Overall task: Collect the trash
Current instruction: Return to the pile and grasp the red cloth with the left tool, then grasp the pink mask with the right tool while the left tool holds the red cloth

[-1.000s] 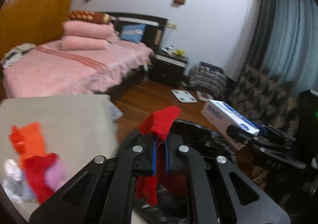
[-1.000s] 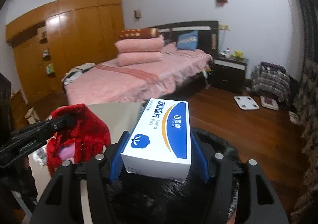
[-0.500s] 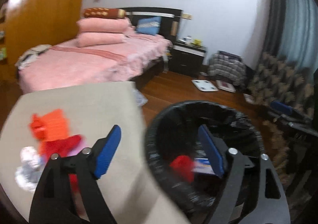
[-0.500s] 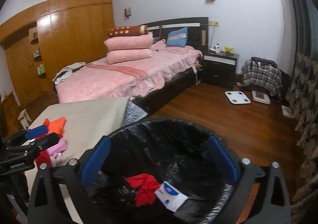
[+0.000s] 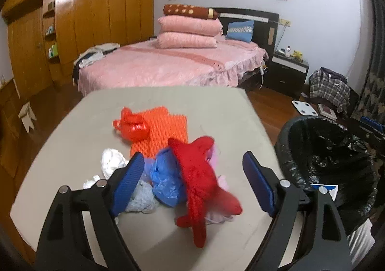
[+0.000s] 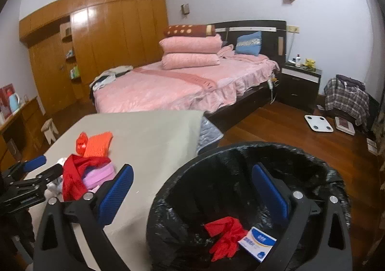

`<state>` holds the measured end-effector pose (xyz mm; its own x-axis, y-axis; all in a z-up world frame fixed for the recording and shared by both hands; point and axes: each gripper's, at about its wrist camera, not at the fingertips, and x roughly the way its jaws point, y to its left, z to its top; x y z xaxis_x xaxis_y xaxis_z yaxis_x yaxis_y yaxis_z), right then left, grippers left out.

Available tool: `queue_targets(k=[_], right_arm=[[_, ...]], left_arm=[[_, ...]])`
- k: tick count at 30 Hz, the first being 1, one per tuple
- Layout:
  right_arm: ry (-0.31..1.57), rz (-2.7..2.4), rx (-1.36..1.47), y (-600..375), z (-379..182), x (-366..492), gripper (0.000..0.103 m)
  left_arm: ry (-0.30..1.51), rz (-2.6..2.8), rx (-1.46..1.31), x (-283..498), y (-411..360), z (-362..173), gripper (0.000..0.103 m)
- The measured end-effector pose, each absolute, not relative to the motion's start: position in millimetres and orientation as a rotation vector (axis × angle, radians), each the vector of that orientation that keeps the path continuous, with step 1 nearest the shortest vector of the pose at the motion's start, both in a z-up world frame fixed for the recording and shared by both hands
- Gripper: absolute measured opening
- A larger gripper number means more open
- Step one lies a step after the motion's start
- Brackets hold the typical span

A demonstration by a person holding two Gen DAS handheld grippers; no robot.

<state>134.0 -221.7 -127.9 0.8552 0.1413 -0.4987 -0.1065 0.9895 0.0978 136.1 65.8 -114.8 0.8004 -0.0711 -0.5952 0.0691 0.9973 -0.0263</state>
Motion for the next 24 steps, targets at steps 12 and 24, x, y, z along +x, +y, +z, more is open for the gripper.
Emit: queue_targets(k=[12,24], right_arm=[[0.568,0.149,0.044,-207,-138,147,0.097],[0.556,0.206,0.047,-185,-133,152,0.097]], left_arm=[[0.728,-0.078,0.001,162,60,-154,0.035],[0.654,-0.086,-0.034,147,67,-125,0.013]])
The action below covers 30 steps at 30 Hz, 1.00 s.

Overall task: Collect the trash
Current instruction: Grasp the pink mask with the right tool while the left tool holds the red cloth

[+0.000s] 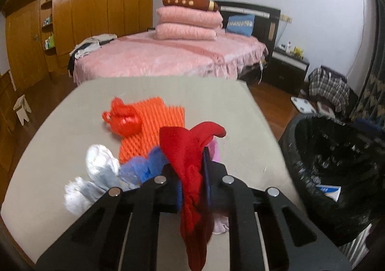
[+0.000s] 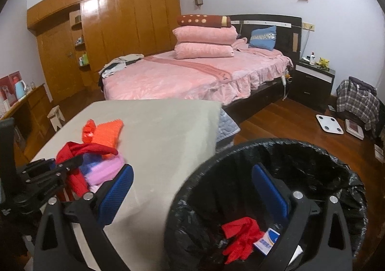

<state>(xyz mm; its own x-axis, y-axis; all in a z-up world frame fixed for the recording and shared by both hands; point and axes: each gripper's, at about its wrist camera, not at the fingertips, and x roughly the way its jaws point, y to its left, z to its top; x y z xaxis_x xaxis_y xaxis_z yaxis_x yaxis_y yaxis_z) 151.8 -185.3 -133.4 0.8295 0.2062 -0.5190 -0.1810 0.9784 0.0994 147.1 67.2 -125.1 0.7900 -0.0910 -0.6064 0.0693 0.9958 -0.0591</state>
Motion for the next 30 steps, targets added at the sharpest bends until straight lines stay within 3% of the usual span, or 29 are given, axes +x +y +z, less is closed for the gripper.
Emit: queue_targets(k=[6,11,27,30], right_arm=[[0.539,0.281,0.058,-150,-130,159,0.096],[0.588,0.340,0.071,-110,-146,171,0.089],[0.743,0.379,-0.009,-45,-199,203,0.077],[0.765,0.380,-0.011,-42,-205,209,0.069]], left_arm=[[0.599,-0.045,-0.058,131,88,-99,0.012],[0.585,0.015,-0.050,120,110,-94,0.012],[0.638,0.048,-0.063,123,148,-125,0.012],[0.634,0.041,-0.062,124,148,-126,0.012]])
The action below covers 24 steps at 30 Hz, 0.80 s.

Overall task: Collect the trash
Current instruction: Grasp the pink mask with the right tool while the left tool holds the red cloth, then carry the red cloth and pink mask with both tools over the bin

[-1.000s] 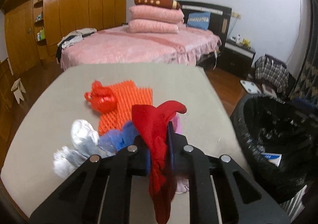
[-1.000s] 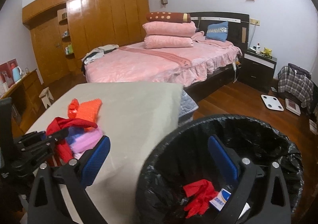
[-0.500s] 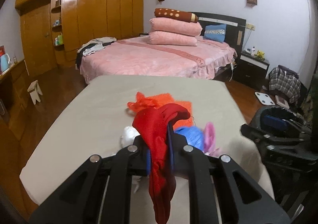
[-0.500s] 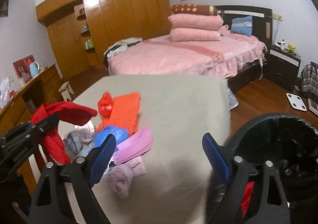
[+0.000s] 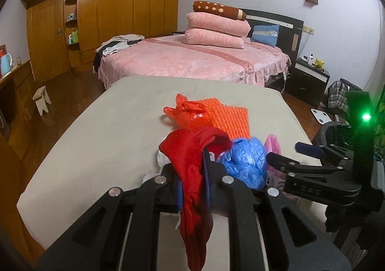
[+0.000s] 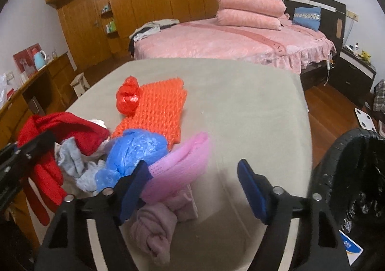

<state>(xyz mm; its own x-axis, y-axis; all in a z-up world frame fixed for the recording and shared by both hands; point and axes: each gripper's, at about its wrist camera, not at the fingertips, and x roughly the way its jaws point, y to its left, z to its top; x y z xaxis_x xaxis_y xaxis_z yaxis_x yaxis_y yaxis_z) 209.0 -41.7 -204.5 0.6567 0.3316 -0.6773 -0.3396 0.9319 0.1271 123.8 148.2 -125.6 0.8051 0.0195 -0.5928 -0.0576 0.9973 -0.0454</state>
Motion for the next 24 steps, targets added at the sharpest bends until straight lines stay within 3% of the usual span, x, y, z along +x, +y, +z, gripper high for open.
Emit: queue_targets(k=[3,5,8,24], right_arm=[[0.800,0.409,-0.002,-40,-209,213,0.056],[0.824,0.446,0.018,-39,-211,215,0.036],[0.834,0.484,0.022,-39,-209,214,0.016],[0.630,0.506,0.057,-74,-125,180,0.012]], left_arm=[[0.630,0.036,-0.064,124,148,-126,0.012],[0.631,0.033,-0.066,123,148,-127,0.012],[0.630,0.028,-0.067,121,147,-126,0.012],[0.533,-0.028,-0.055,113,117,-78,0.012]])
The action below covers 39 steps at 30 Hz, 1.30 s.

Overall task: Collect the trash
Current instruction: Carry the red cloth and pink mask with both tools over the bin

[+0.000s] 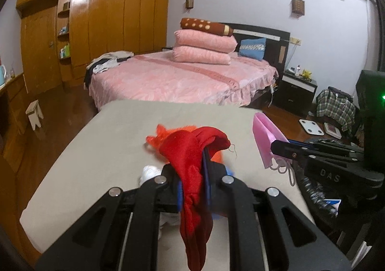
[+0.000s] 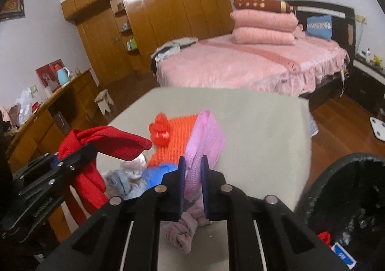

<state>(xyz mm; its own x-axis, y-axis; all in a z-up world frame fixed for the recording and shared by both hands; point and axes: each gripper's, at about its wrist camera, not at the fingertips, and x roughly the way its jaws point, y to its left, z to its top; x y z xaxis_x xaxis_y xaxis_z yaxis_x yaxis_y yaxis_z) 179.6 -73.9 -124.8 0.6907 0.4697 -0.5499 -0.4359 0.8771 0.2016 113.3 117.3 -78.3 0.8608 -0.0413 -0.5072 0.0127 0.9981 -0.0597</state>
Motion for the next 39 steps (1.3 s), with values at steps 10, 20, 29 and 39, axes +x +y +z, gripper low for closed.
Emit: queue_targets(k=[10,20,29,39], right_arm=[[0.557,0.447,0.080,-121,-95,159,0.012],[0.537,0.330,0.097,-187,-89,145,0.012],[0.531,0.195,0.117,-255,-91,128,0.012],[0.557,0.068,0.139,-323,-109,114,0.012]], left_arm=[[0.499,-0.120,-0.047,117,72,-59,0.012],[0.500,-0.251,-0.029,123,10,-55,0.012],[0.506,-0.399,0.013,129,-65,-59,0.012],[0.548,-0.552,0.035,148,-145,-77,0.013]])
